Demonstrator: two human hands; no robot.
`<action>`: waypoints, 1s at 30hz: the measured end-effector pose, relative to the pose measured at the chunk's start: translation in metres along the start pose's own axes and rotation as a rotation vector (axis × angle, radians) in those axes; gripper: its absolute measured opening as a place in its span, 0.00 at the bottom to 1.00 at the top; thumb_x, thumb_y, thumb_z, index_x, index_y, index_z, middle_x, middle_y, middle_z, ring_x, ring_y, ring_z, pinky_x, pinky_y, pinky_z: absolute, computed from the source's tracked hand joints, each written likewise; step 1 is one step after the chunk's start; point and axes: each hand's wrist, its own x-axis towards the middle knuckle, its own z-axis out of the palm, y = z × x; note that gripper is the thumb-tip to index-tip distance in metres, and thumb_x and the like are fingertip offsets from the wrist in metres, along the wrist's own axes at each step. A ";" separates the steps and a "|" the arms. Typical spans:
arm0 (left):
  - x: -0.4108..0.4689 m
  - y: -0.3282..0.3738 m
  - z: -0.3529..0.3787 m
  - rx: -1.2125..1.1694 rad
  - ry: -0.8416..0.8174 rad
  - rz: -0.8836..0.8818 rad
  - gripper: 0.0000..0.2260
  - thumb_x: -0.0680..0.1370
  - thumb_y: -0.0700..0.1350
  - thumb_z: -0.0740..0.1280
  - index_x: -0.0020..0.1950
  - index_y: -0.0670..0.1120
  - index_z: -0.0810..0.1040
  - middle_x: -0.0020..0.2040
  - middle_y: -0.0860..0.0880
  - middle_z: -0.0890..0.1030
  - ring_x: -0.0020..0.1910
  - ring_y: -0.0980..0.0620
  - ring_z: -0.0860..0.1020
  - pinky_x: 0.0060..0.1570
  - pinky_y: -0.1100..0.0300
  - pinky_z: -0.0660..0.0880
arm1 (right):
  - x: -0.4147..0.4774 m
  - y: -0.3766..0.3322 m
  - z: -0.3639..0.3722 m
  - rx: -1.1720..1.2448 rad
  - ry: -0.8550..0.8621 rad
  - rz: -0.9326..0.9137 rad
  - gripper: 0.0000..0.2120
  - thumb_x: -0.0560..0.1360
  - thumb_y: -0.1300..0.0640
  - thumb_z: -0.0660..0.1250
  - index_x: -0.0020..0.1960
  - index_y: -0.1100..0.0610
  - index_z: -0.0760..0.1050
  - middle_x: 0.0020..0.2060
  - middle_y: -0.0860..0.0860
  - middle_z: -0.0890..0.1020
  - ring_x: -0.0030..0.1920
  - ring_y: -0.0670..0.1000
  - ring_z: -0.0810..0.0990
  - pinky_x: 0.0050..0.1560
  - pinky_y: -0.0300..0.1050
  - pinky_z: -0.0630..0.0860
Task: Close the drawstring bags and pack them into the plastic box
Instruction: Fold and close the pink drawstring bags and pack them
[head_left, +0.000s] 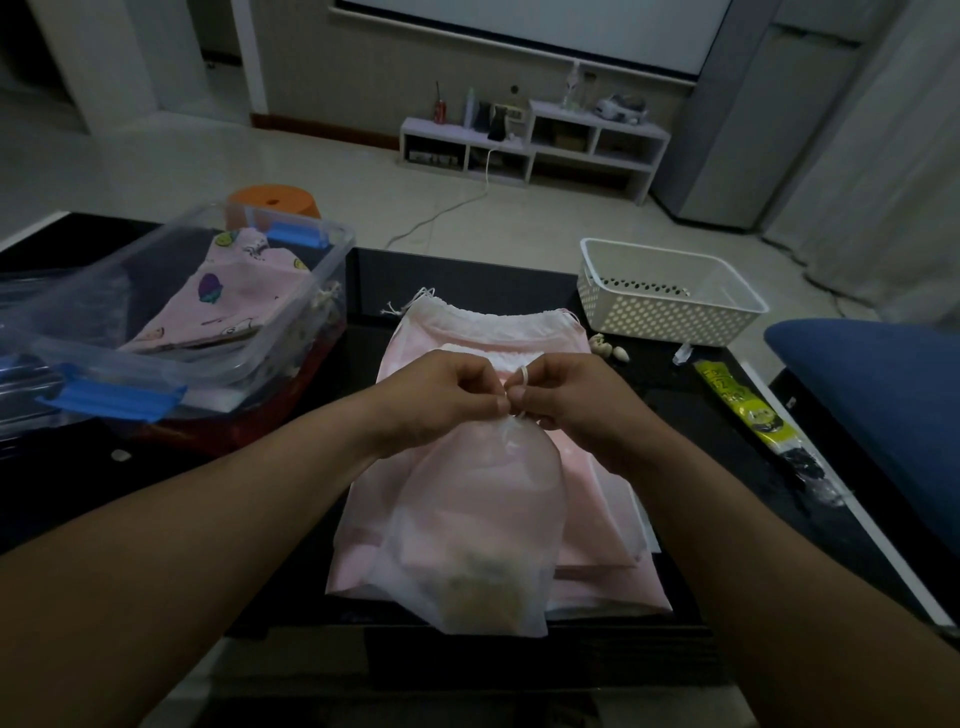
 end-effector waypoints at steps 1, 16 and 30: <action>0.001 -0.003 -0.001 -0.012 -0.003 0.025 0.05 0.77 0.41 0.76 0.47 0.40 0.83 0.40 0.49 0.82 0.40 0.56 0.77 0.46 0.58 0.75 | 0.000 0.000 0.000 0.003 -0.009 0.002 0.03 0.77 0.64 0.74 0.48 0.57 0.84 0.39 0.51 0.86 0.37 0.44 0.82 0.39 0.38 0.77; 0.004 -0.011 0.005 0.131 0.025 0.019 0.11 0.81 0.46 0.71 0.45 0.38 0.81 0.35 0.52 0.77 0.33 0.58 0.72 0.34 0.65 0.69 | 0.004 0.004 0.013 -0.357 0.164 -0.260 0.04 0.77 0.59 0.74 0.49 0.52 0.86 0.40 0.45 0.86 0.42 0.42 0.84 0.46 0.38 0.77; 0.001 -0.011 0.005 -0.110 -0.068 -0.017 0.06 0.83 0.43 0.69 0.52 0.41 0.82 0.39 0.47 0.80 0.35 0.55 0.77 0.33 0.63 0.75 | 0.000 0.004 0.015 -0.379 0.216 -0.295 0.02 0.78 0.59 0.73 0.48 0.53 0.84 0.41 0.46 0.85 0.43 0.44 0.83 0.46 0.40 0.78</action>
